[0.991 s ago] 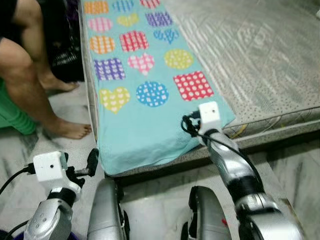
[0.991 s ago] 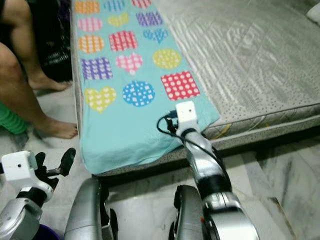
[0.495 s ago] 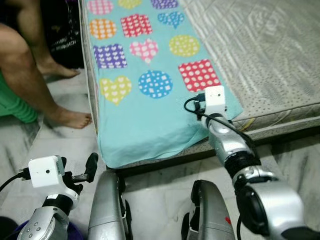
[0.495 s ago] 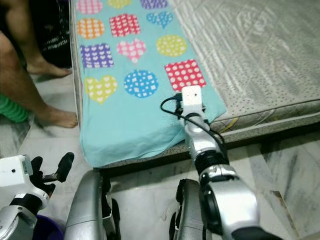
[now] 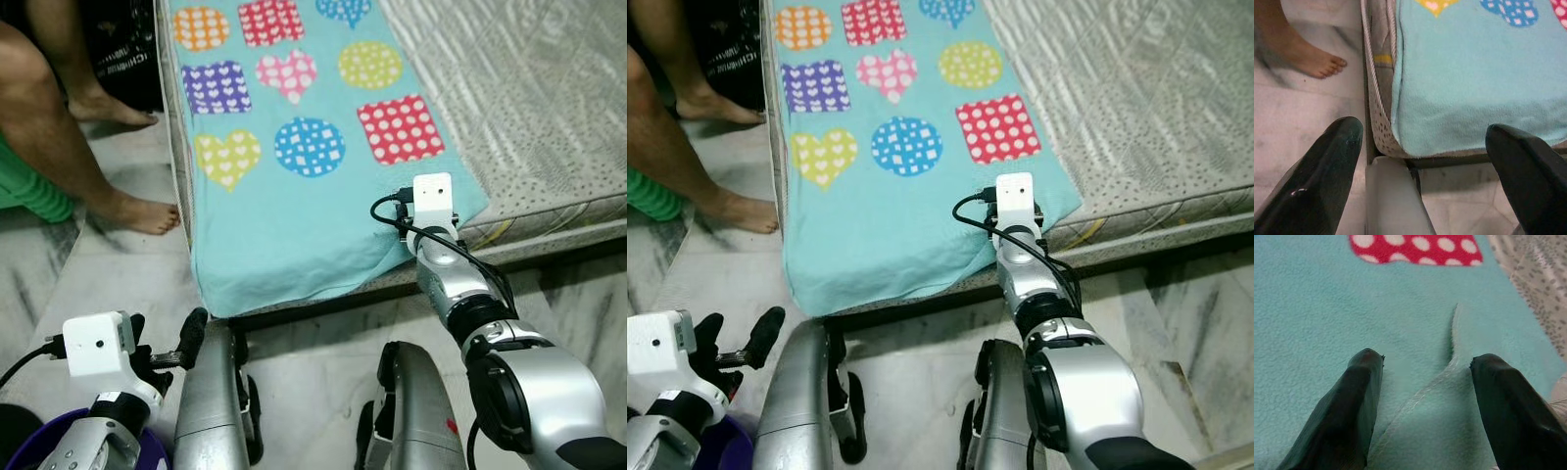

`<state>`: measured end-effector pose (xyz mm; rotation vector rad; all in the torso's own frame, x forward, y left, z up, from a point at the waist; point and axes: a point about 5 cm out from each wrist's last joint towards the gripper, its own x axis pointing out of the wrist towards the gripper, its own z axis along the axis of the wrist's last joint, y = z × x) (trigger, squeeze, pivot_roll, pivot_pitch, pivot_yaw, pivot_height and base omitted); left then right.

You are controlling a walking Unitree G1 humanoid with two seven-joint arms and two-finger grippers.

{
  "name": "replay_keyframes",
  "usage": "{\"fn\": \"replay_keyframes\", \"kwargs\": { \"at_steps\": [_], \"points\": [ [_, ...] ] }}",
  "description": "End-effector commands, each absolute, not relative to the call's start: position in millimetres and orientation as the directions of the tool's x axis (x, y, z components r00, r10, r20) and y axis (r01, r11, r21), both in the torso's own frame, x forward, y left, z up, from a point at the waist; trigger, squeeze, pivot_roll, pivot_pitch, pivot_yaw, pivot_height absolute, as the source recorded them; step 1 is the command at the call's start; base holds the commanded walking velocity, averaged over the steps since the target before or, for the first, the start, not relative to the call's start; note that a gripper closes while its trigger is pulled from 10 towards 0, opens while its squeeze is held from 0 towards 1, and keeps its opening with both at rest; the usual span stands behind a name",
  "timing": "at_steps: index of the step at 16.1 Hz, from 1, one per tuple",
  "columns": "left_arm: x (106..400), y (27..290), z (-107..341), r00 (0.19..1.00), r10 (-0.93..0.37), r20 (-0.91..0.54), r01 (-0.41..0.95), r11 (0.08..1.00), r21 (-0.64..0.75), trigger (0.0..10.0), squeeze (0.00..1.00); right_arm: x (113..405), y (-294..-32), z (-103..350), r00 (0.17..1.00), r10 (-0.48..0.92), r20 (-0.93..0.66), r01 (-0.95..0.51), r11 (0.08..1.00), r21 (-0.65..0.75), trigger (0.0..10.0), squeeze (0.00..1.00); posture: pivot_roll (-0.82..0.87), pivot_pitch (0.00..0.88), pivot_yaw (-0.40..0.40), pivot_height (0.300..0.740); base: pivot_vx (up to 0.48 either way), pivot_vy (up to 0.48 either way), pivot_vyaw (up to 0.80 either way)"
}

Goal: Clean up the room

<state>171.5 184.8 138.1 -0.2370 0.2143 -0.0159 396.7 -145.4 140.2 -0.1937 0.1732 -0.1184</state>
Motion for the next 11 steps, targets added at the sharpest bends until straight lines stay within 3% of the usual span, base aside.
{"fn": "replay_keyframes", "kwargs": {
  "at_steps": [1, 4, 11],
  "points": [
    [166.2, 186.5, 137.8, 0.972, -0.030, -0.233, -0.023, 0.974, -0.224, 10.0, 0.00, 393.1, -143.3, 130.1, 0.972, -0.130, -0.197, 0.093, 0.978, -0.189, 10.0, 0.00, 0.22, 0.401, -0.028, 0.553, 0.000, 0.000, 0.00],
    [167.7, 183.9, 139.1, 0.972, -0.038, -0.233, -0.017, 0.974, -0.226, 10.0, 0.00, 392.2, -139.2, 128.6, 0.978, -0.099, -0.186, 0.063, 0.980, -0.189, 10.0, 0.00, 0.22, 0.400, -0.024, 0.523, 0.000, 0.000, 0.00],
    [171.9, 189.3, 140.6, 0.975, 0.011, -0.221, -0.059, 0.975, -0.215, 10.0, 0.00, 392.6, -140.5, 132.5, 0.983, -0.115, -0.141, 0.084, 0.974, -0.208, 10.0, 0.00, 0.21, 0.387, -0.023, 0.523, 0.000, 0.000, 0.00]
  ]
}}
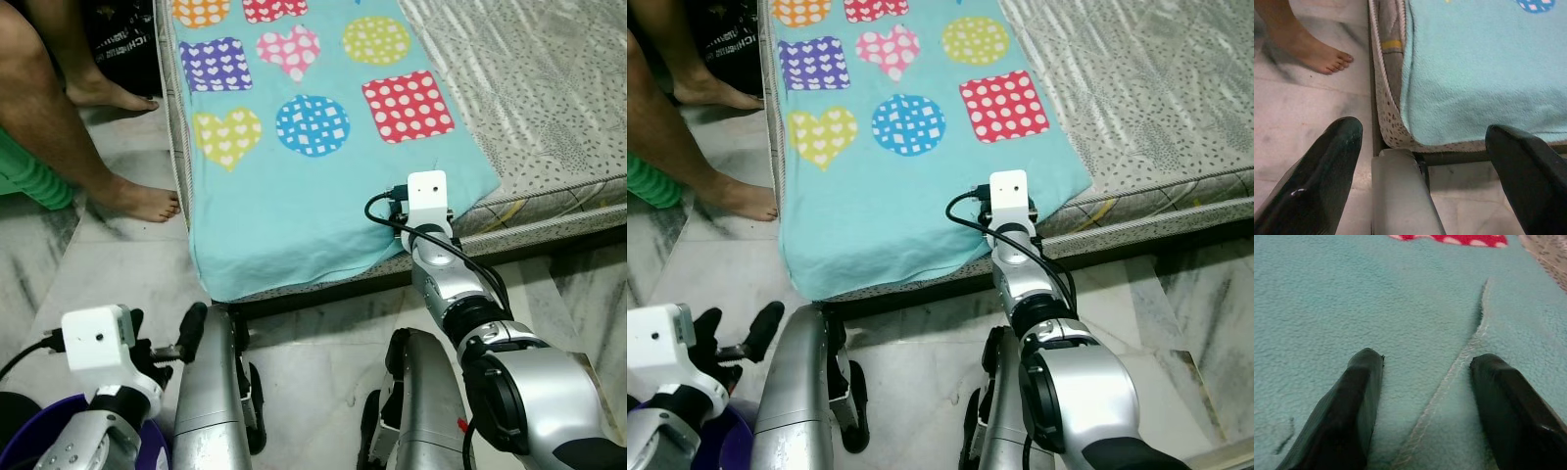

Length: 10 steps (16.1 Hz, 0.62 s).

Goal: Clean up the room

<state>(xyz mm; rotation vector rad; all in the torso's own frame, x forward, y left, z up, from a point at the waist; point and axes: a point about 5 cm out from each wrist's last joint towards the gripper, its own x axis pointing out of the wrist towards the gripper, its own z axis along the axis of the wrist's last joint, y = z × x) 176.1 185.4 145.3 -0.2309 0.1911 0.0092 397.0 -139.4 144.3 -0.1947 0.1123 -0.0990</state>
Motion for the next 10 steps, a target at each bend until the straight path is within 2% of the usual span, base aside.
{"fn": "replay_keyframes", "kwargs": {
  "at_steps": [1, 6, 10],
  "points": [
    [172.3, 190.0, 141.4, 0.976, 0.018, -0.215, -0.065, 0.975, -0.212, 10.0, 0.00, 393.8, -140.5, 136.1, 0.985, -0.122, -0.124, 0.096, 0.975, -0.201, 10.0, 0.00, 0.21, 0.384, -0.025, 0.523, 0.000, 0.000, 0.00],
    [173.7, 188.9, 142.3, 0.978, 0.029, -0.206, -0.073, 0.974, -0.212, 10.0, 0.00, 399.3, -133.7, 153.4, 0.986, -0.156, -0.055, 0.146, 0.976, -0.159, 10.0, 0.00, 0.21, 0.370, -0.024, 0.523, 0.000, 0.000, 0.00],
    [174.7, 189.9, 143.4, 0.979, 0.033, -0.203, -0.076, 0.976, -0.205, 10.0, 0.00, 404.9, -155.0, 172.2, 0.953, -0.302, -0.012, 0.296, 0.942, -0.160, 10.0, 0.00, 0.23, 0.361, -0.025, 0.523, 0.000, 0.000, 0.00]
  ]
}}
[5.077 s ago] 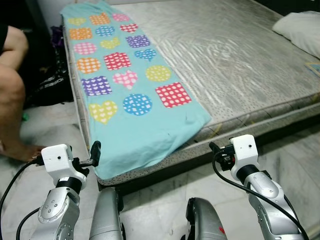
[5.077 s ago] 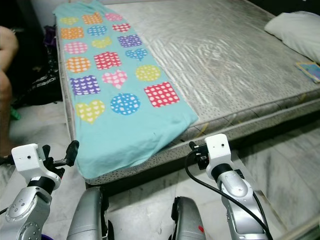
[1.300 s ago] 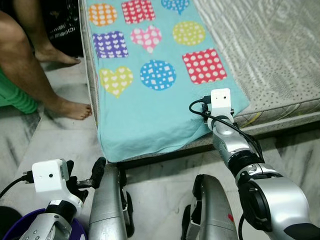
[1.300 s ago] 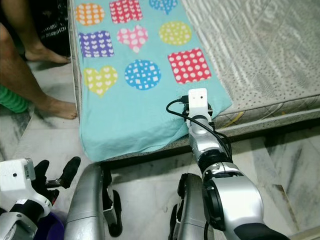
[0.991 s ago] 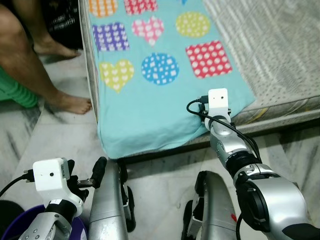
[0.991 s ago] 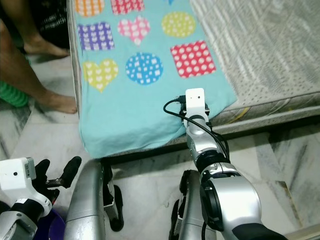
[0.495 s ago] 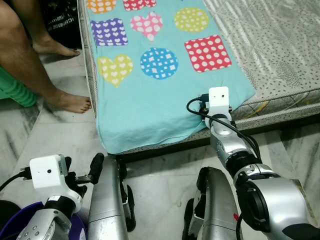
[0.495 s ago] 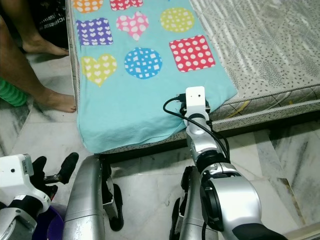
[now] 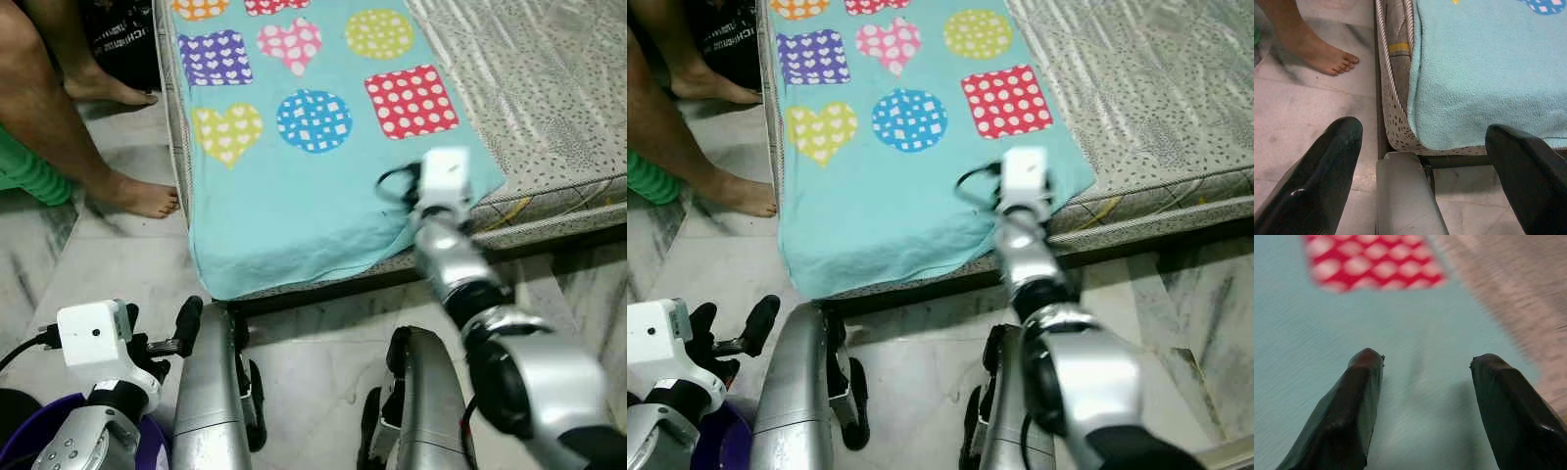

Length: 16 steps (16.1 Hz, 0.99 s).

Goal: Clean up the room

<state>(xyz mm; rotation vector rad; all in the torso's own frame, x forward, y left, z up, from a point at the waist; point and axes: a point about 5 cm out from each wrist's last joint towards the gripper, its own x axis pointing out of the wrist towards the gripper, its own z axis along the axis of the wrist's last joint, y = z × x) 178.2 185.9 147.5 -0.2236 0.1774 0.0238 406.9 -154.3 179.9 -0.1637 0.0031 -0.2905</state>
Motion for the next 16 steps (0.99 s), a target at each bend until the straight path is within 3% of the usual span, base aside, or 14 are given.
{"fn": "replay_keyframes", "kwargs": {
  "at_steps": [1, 11, 12, 16],
  "points": [
    [174.5, 190.4, 143.3, 0.978, 0.037, -0.204, -0.079, 0.976, -0.203, 10.0, 0.00, 405.1, -157.1, 172.9, 0.950, -0.312, -0.011, 0.305, 0.936, -0.175, 10.0, 0.00, 0.23, 0.360, -0.027, 0.523, 0.000, 0.000, 0.00],
    [180.0, 190.2, 141.2, 0.979, 0.030, -0.203, -0.073, 0.976, -0.205, 10.0, 0.00, 395.3, -152.3, 143.3, 0.949, -0.303, -0.087, 0.273, 0.927, -0.257, 9.7, 0.00, 0.22, 0.352, -0.022, 0.523, 0.000, 0.000, 0.00],
    [181.2, 191.1, 141.3, 0.979, 0.032, -0.201, -0.073, 0.976, -0.203, 10.0, 0.00, 395.4, -152.0, 143.8, 0.947, -0.309, -0.084, 0.279, 0.924, -0.260, 0.0, 0.00, 0.22, 0.351, -0.023, 0.523, 0.000, 0.000, 0.00],
    [182.8, 191.8, 141.7, 0.980, 0.037, -0.195, -0.077, 0.977, -0.200, 10.0, 0.00, 396.8, -150.0, 147.1, 0.946, -0.314, -0.080, 0.284, 0.922, -0.262, 0.0, 0.00, 0.23, 0.341, -0.027, 0.523, 0.000, 0.000, 0.00]
  ]
}}
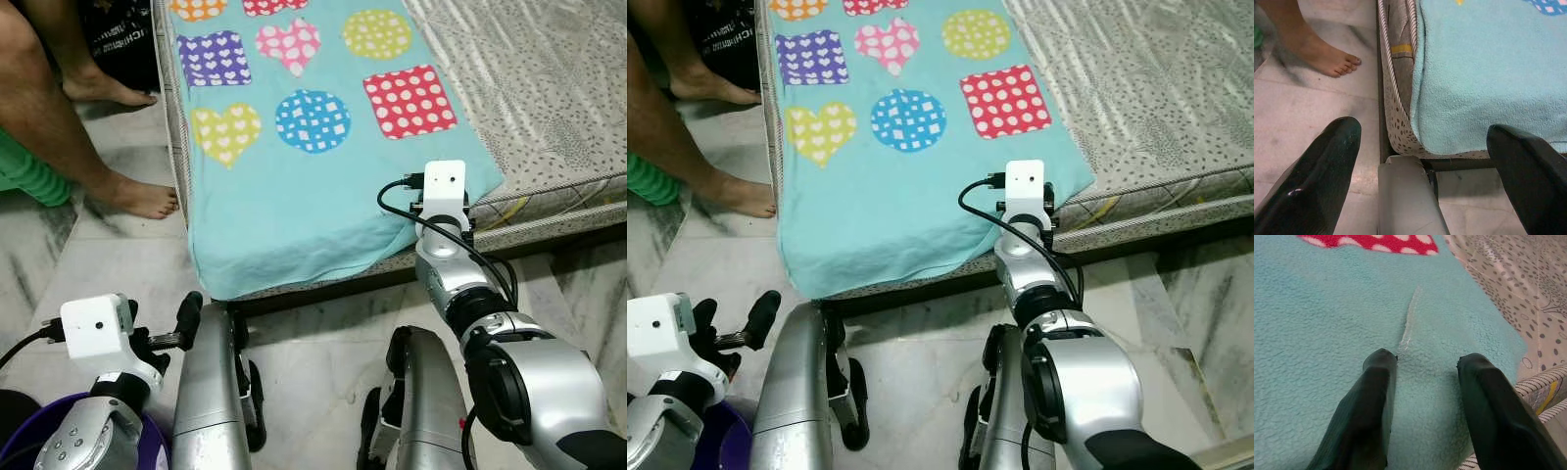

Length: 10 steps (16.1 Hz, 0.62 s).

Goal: Clean up the room

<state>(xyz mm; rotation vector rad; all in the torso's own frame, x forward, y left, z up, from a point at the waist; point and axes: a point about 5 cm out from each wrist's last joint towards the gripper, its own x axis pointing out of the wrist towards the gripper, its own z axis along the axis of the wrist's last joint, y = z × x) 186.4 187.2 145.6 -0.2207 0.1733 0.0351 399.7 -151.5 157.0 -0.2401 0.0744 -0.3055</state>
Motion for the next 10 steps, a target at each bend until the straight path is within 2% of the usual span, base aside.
{"fn": "replay_keyframes", "kwargs": {
  "at_steps": [1, 6, 10],
  "points": [
    [184.3, 191.8, 141.7, 0.981, 0.038, -0.192, -0.077, 0.977, -0.200, 10.0, 0.00, 397.2, -148.8, 148.0, 0.947, -0.313, -0.079, 0.283, 0.923, -0.262, 0.0, 0.00, 0.23, 0.335, -0.028, 0.523, 0.000, 0.000, 0.00],
    [189.9, 192.2, 144.2, 0.985, 0.039, -0.170, -0.073, 0.977, -0.200, 10.0, 0.00, 397.4, -141.0, 146.7, 0.952, -0.287, -0.102, 0.258, 0.938, -0.234, 0.0, 0.00, 0.23, 0.316, -0.034, 0.523, 0.000, 0.000, 0.00],
    [194.8, 191.6, 144.6, 0.987, 0.035, -0.157, -0.067, 0.977, -0.203, 10.0, 0.00, 393.9, -144.9, 133.8, 0.934, -0.287, -0.213, 0.271, 0.957, -0.101, 0.0, 0.00, 0.23, 0.293, -0.039, 0.523, 0.000, 0.000, 0.00]
  ]
}}
